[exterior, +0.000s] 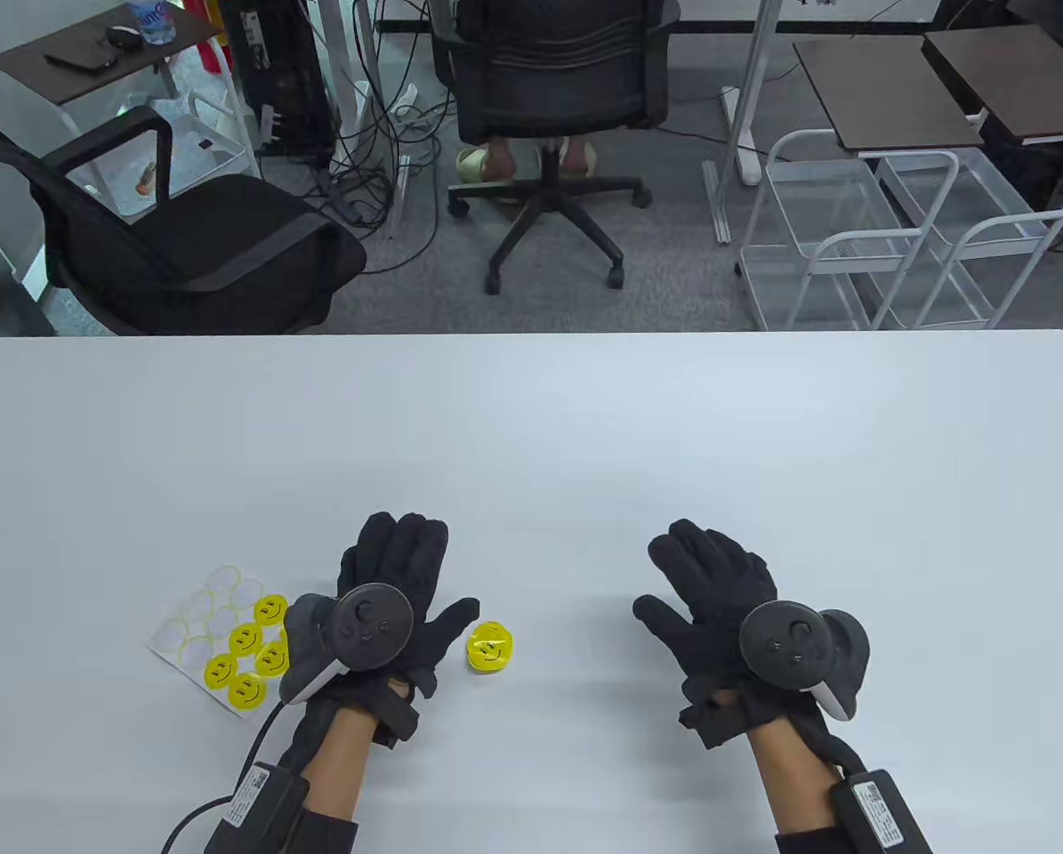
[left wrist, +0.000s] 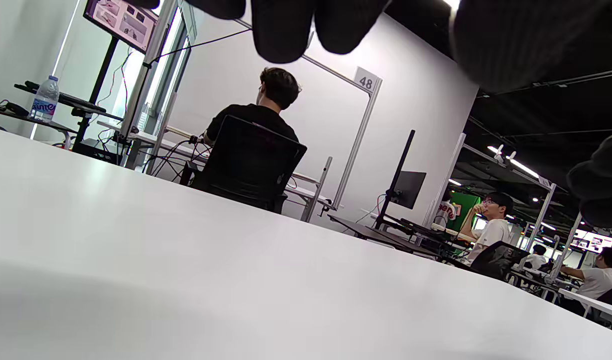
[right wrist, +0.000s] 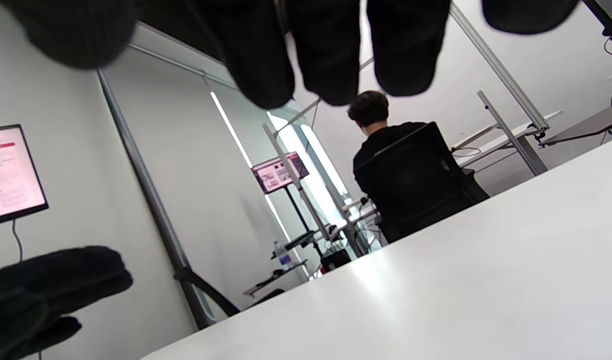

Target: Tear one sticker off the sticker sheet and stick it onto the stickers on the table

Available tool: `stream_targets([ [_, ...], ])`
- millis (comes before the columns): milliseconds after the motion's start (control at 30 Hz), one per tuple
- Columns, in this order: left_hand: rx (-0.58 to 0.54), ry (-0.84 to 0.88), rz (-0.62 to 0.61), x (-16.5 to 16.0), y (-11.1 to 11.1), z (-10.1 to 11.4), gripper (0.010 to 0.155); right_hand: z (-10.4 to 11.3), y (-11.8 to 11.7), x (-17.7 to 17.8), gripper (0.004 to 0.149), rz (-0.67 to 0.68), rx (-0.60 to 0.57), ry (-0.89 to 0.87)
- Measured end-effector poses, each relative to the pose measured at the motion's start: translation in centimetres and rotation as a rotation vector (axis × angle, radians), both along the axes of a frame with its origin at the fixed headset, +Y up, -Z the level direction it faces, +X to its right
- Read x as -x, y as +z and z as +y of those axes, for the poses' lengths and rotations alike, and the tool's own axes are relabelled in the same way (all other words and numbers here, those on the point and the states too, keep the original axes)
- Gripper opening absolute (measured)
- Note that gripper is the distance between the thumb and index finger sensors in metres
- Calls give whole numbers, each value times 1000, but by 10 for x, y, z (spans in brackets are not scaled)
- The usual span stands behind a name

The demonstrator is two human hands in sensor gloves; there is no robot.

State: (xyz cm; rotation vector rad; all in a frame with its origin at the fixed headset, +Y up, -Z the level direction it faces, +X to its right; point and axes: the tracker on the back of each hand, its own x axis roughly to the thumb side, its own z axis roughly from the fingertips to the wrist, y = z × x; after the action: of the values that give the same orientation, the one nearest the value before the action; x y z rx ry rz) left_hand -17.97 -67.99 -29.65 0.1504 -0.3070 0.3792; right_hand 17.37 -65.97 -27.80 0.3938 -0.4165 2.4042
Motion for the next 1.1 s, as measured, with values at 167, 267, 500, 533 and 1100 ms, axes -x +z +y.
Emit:
stream_targets([
  [167,-7,21,0,6,2,1,86,-1,0,3,74,10,4,-1],
  [267,-16,24,11,9,2,1,86,-1,-1,6,73,18,5,-7],
  [500,1,14,19,9,0,-3,87,-5,-3,8,73,32,28,3],
  [533,9,17,22,8,-2,-3,87,-5,-3,8,73,32,30,5],
  [1100,-112,-152,221,82,-9,6,90,-1,-2,6,73,65,46,-9],
])
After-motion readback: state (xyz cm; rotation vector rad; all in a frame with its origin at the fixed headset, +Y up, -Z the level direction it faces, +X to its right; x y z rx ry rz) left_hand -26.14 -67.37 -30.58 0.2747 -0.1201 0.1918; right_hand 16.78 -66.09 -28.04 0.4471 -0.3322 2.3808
